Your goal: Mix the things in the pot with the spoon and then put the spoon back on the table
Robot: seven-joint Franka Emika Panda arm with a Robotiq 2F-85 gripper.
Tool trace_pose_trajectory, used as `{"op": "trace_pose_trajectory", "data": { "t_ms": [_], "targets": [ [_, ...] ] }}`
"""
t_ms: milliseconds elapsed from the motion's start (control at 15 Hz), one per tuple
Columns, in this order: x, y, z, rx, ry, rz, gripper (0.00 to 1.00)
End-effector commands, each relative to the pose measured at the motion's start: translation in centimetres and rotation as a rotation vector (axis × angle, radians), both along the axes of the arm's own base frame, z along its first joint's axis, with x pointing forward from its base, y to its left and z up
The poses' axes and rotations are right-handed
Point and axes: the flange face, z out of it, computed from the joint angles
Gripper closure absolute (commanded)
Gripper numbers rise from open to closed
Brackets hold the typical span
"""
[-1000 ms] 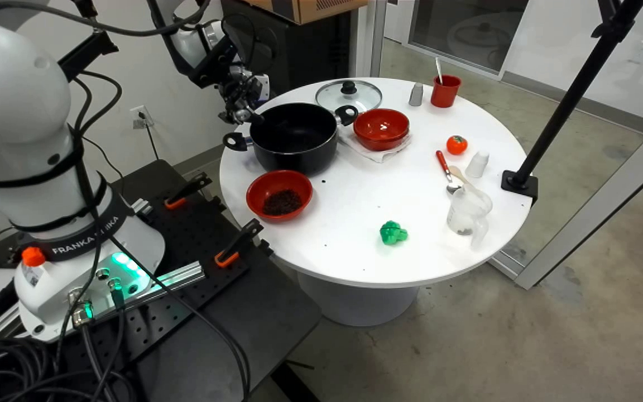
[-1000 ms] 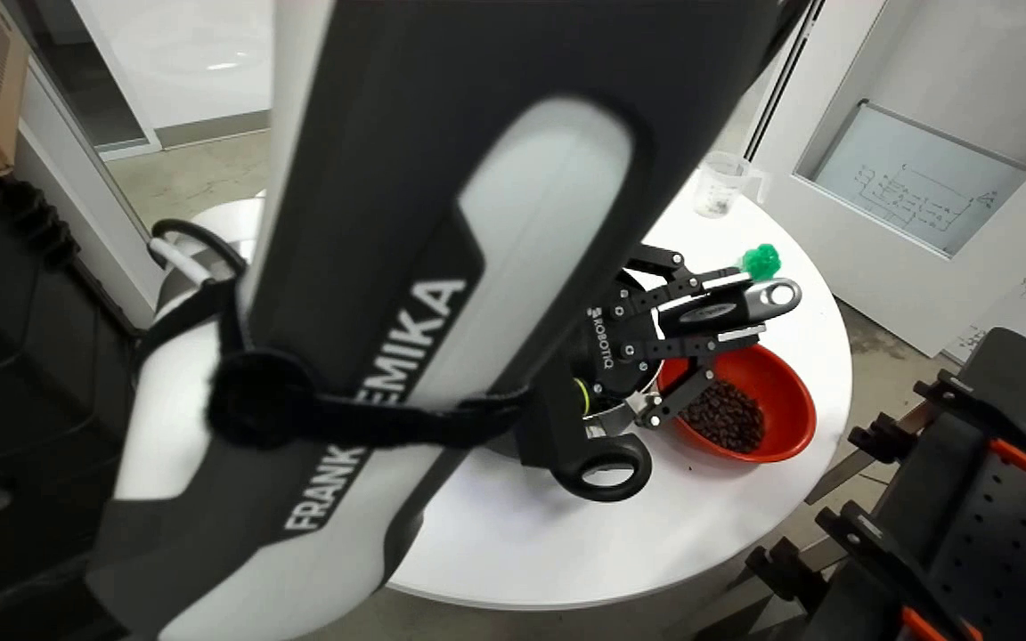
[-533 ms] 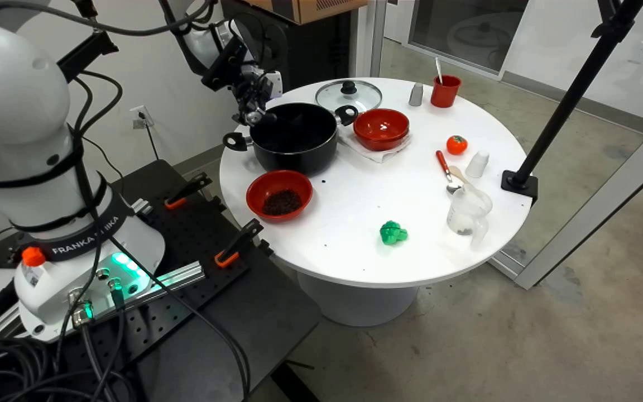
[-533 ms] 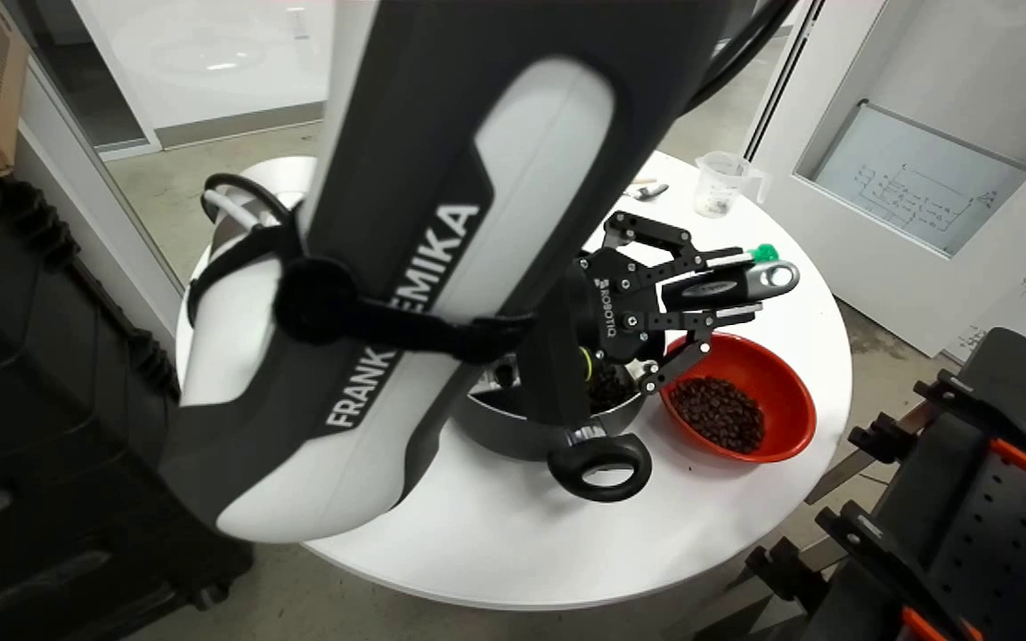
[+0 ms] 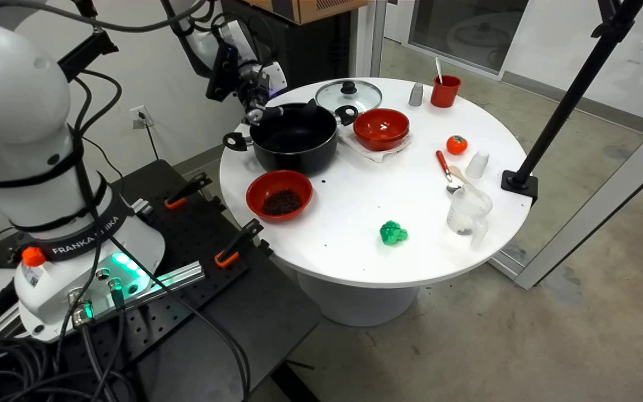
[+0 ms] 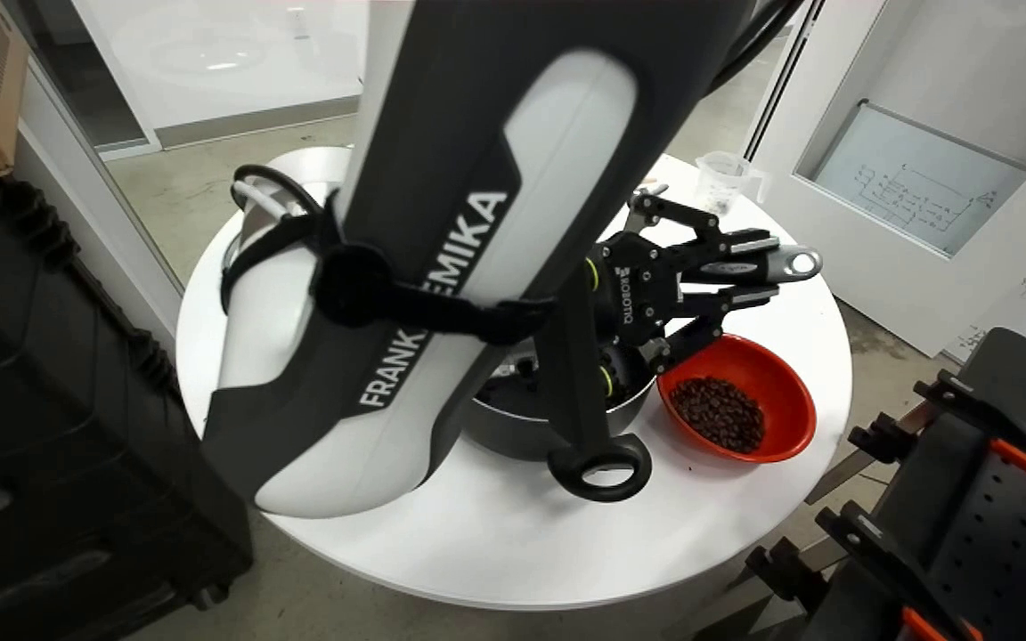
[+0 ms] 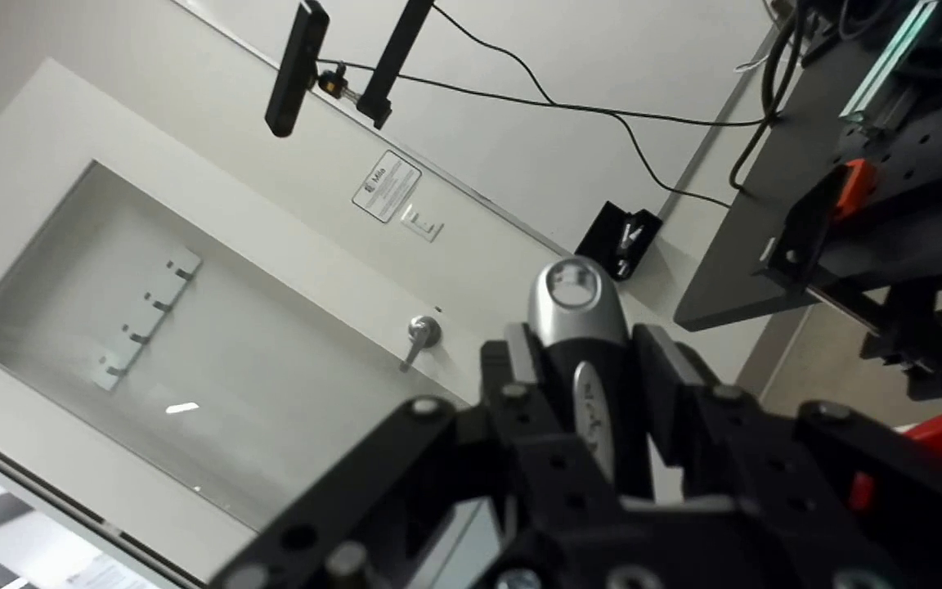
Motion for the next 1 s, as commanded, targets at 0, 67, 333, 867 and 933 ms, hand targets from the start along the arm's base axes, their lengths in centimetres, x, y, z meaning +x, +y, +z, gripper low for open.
{"op": "trace_pose_trajectory", "data": {
  "t_ms": [0, 67, 333, 867, 933],
  "targets": [
    [-1.6, -0.2, 1.9, -0.183, -0.074, 0.035, 0.92],
    [-2.0, -0.1, 2.2, -0.227, -0.082, 0.037, 0.92],
    [-3.6, 0.1, 2.7, -0.305, -0.016, 0.015, 0.92],
    [-5.6, 0.3, 3.6, -0.243, 0.051, -0.017, 0.92],
    [-5.5, 0.2, 4.0, -0.192, 0.043, -0.028, 0.92]
  ]
}}
